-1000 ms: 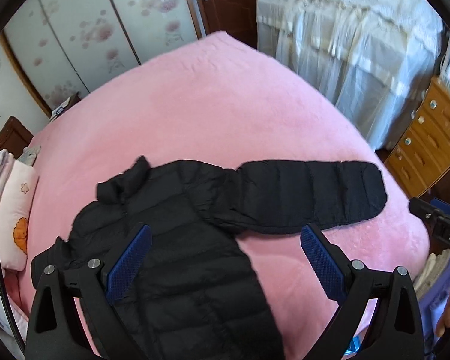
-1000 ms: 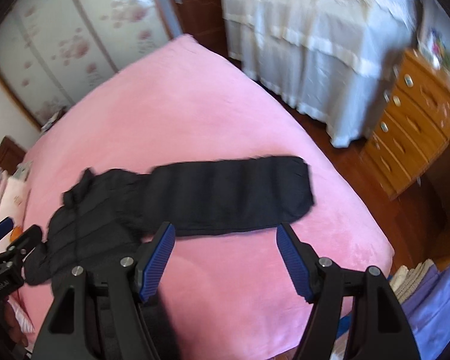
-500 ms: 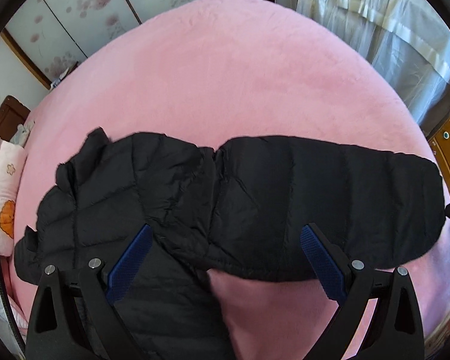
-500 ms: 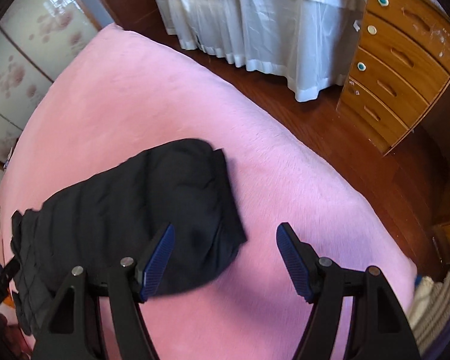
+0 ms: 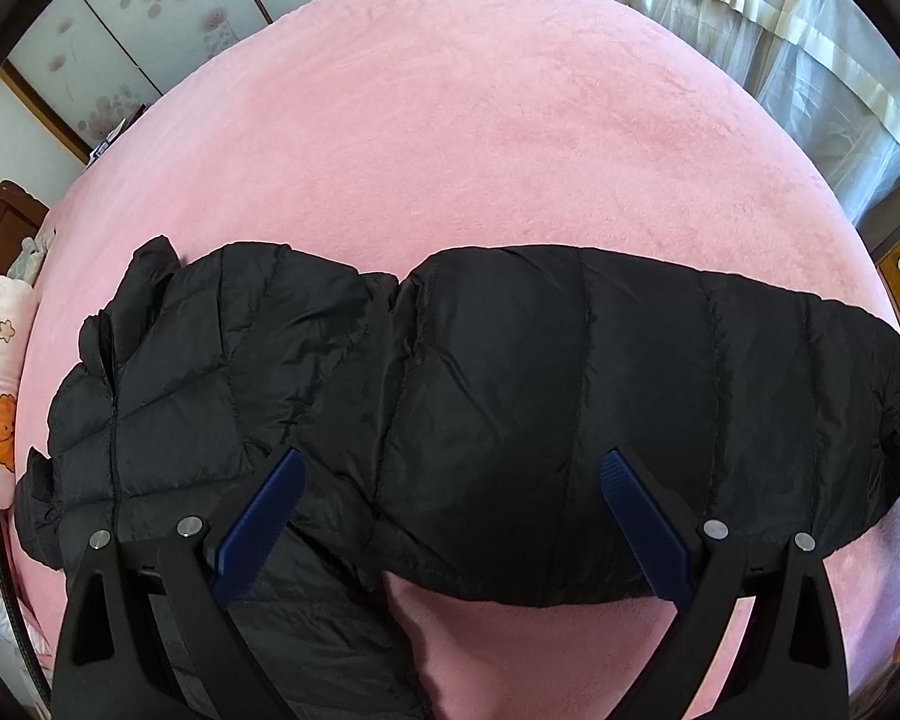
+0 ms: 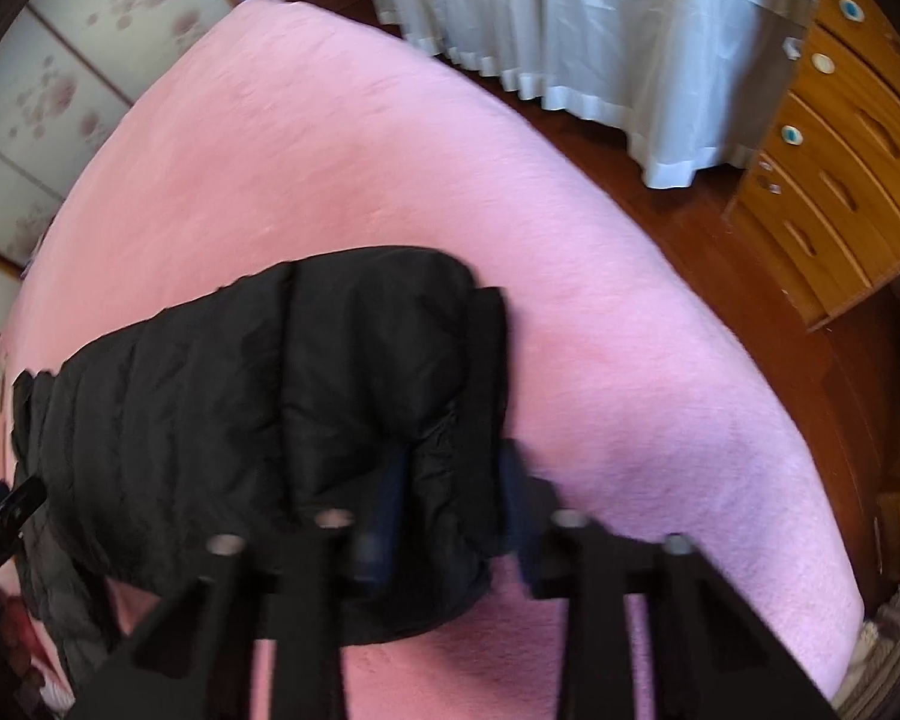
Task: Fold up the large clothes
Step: 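Grasp the sleeve cuff with the right gripper and lift it, then fold the held sleeve across the jacket body with the right gripper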
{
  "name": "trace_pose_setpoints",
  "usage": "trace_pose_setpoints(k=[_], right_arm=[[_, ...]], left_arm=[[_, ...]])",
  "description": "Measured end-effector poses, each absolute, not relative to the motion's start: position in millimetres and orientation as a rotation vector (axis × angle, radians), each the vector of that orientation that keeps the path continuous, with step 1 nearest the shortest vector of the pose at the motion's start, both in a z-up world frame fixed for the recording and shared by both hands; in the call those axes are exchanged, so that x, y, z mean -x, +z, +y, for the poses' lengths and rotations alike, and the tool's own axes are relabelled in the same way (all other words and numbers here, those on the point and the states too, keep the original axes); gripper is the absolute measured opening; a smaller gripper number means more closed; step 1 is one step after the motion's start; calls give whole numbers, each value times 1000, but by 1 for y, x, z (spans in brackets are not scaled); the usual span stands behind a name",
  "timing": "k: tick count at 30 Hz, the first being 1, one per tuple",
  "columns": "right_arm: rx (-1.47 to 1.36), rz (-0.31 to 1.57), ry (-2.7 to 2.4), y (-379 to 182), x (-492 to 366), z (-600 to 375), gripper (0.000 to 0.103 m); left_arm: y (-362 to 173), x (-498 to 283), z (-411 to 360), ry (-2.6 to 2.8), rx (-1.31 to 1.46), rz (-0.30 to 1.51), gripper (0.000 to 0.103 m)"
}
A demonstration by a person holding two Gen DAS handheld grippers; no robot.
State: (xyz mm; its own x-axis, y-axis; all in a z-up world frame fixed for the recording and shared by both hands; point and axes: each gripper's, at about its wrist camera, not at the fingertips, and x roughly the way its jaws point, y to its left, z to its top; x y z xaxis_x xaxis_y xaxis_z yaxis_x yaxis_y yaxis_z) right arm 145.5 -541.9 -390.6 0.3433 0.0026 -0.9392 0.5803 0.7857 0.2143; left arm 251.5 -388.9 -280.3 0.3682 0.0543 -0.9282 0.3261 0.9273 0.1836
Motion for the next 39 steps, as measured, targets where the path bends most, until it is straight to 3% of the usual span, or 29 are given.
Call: trace_pose_setpoints(k=[4,23,32,39], right_arm=[[-554,1142,-403,-371,-146,-537,9],[-377,807,-28,-164,-163,-401,9],[-276,760,221,-138,-207,-235,9],[-234,833,316,-190,-254,-82,9]], left_arm=[[-277,-252,-391,-174,-354,1189,99],[-165,-223,-312,-171,-190,1083,99],[-132,-203,-147,-72,-56,1041,99],[-144,-208,12,9,23,1059,99]])
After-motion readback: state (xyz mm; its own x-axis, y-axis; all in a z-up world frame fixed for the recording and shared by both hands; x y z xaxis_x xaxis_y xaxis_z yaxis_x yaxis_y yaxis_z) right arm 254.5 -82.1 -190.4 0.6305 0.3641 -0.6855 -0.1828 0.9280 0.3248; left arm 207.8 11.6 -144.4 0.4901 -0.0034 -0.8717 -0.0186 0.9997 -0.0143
